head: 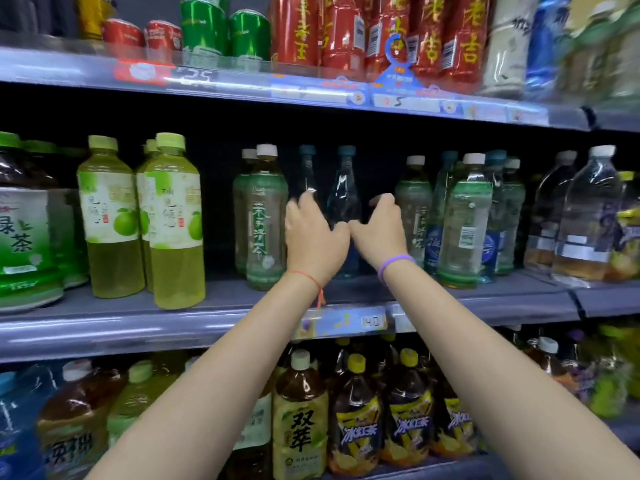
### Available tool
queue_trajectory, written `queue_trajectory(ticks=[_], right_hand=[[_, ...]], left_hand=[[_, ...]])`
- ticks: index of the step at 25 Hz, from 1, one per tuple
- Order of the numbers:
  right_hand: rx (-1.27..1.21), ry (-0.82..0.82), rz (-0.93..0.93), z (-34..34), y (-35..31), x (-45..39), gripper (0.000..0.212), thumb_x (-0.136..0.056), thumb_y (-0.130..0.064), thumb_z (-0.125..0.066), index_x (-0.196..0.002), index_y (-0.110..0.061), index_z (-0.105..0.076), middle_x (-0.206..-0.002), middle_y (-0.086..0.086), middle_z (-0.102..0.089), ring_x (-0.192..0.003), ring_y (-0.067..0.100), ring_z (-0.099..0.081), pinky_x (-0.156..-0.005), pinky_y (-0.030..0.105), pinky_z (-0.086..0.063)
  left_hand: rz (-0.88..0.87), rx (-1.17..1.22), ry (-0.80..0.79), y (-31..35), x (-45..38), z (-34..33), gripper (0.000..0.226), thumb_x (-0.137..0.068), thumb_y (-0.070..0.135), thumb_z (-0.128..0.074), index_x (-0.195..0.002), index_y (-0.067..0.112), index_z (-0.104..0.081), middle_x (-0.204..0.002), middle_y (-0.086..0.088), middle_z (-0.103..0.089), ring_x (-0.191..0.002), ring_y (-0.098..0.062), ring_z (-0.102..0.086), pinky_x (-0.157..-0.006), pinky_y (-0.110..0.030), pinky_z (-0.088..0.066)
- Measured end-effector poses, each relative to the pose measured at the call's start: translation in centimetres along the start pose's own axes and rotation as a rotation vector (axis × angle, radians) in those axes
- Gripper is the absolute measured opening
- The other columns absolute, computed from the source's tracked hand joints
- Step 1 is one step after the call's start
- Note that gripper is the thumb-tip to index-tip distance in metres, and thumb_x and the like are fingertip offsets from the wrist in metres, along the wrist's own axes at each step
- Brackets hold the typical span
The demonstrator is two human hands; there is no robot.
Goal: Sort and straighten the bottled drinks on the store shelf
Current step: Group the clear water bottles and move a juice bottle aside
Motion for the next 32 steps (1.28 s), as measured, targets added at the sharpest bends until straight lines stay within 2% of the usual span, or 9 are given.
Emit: queue_trajectory(ticks=[4, 11, 14, 16, 18, 21, 25, 29, 32], right_hand=[[0.022, -0.351, -0.05, -3.9, 2.3, -1.3, 0.084, -0.082, -0.04, -0.077, -0.139, 0.002, -0.031, -0.128, 0.016, -0.056, -0.113, 0.03, -0.057, -0.079, 0.029, -0.043], [0.174, -0.413, 0.115, -1.9, 2.7, -1.4, 0.06, -0.078, -0.055, -0.075, -0.103, -0.007, -0.049, -0.091, 0.002, -0.054, -0.069, 0.014, -0.051, -0.051, 0.027, -0.035], [0.362, -0.508, 0.161, 0.3, 2.7, -1.3, 0.041, -0.087, -0.044, -0.069, -0.079, -0.01, -0.05, -0.077, 0.006, -0.063, -0.061, 0.021, -0.058, -0.057, 0.032, -0.049], [0.476, -0.375, 0.263, 2.8, 1.6, -2.4, 0.013, -0.091, -0.018, -0.06, -0.09, -0.005, -0.061, -0.095, 0.012, -0.069, -0.072, 0.029, -0.062, -0.063, 0.03, -0.05], [0.478, -0.113, 0.336, 5.5, 0.0, -3.8, 0.032, -0.089, -0.004, -0.05, -0.12, -0.007, -0.055, -0.127, 0.017, -0.051, -0.079, 0.035, -0.055, -0.067, 0.033, -0.044], [0.457, -0.064, 0.253, 5.5, 0.7, -5.6, 0.055, -0.094, -0.01, -0.047, -0.146, -0.022, -0.035, -0.149, 0.027, -0.02, -0.08, 0.037, -0.054, -0.071, 0.034, -0.04], [0.544, -0.115, 0.15, 4.1, 2.8, -7.0, 0.053, -0.1, -0.037, -0.046, -0.149, -0.033, -0.026, -0.149, 0.026, -0.019, -0.093, 0.041, -0.062, -0.072, 0.036, -0.042], [0.637, 0.052, 0.29, 4.7, 1.1, -5.9, 0.061, -0.093, -0.04, -0.059, -0.146, -0.033, -0.029, -0.134, 0.023, -0.034, -0.073, 0.034, -0.057, -0.064, 0.034, -0.042], [0.647, 0.15, 0.345, 5.1, 0.2, -5.1, 0.055, -0.092, -0.035, -0.059, -0.141, -0.032, -0.034, -0.127, 0.022, -0.04, -0.099, 0.038, -0.054, -0.063, 0.036, -0.039]], left_hand=[[0.533, 0.212, 0.014, -4.8, -1.2, -2.9, 0.088, -0.075, 0.031, -0.061, -0.151, 0.006, -0.024, -0.145, -0.021, -0.043, -0.134, -0.037, -0.042, -0.112, -0.042, -0.035], [0.619, 0.254, 0.11, -7.2, -2.2, -4.0, 0.077, -0.066, 0.044, -0.056, -0.131, 0.004, -0.045, -0.133, -0.019, -0.053, -0.121, -0.038, -0.051, -0.104, -0.046, -0.044], [0.569, 0.291, 0.122, -5.6, -1.5, -4.3, 0.084, -0.066, 0.054, -0.054, -0.134, 0.006, -0.044, -0.139, -0.017, -0.044, -0.127, -0.037, -0.044, -0.108, -0.049, -0.038], [0.445, 0.291, 0.077, -4.0, -1.3, -5.0, 0.1, -0.07, 0.063, -0.063, -0.148, 0.01, -0.03, -0.147, -0.016, -0.035, -0.135, -0.035, -0.038, -0.112, -0.05, -0.034], [0.298, 0.174, 0.052, -2.3, -0.9, -5.4, 0.117, -0.071, 0.062, -0.076, -0.156, 0.016, -0.011, -0.153, -0.016, -0.028, -0.14, -0.034, -0.033, -0.116, -0.049, -0.031], [0.251, -0.015, -0.004, -1.9, -0.7, -6.1, 0.133, -0.063, 0.058, -0.085, -0.157, 0.028, 0.005, -0.155, -0.018, -0.021, -0.141, -0.037, -0.03, -0.115, -0.052, -0.031], [0.262, -0.031, -0.018, -2.1, -0.7, -6.1, 0.138, -0.06, 0.058, -0.087, -0.157, 0.031, 0.007, -0.151, -0.018, -0.023, -0.138, -0.038, -0.033, -0.112, -0.051, -0.034], [0.262, -0.045, -0.015, -2.2, -0.7, -6.3, 0.137, -0.061, 0.058, -0.087, -0.157, 0.031, 0.009, -0.153, -0.019, -0.022, -0.139, -0.038, -0.033, -0.112, -0.052, -0.034], [0.255, -0.058, -0.005, -2.3, -1.0, -6.2, 0.139, -0.061, 0.058, -0.087, -0.156, 0.03, 0.01, -0.154, -0.019, -0.021, -0.14, -0.038, -0.032, -0.113, -0.052, -0.034]])
Point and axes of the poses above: each hand's wrist, its own x-axis away from the middle knuckle, its own z-axis out of the back of the hand, y = z × x, the point moved 9 cm from there along -x, towards the middle knuckle
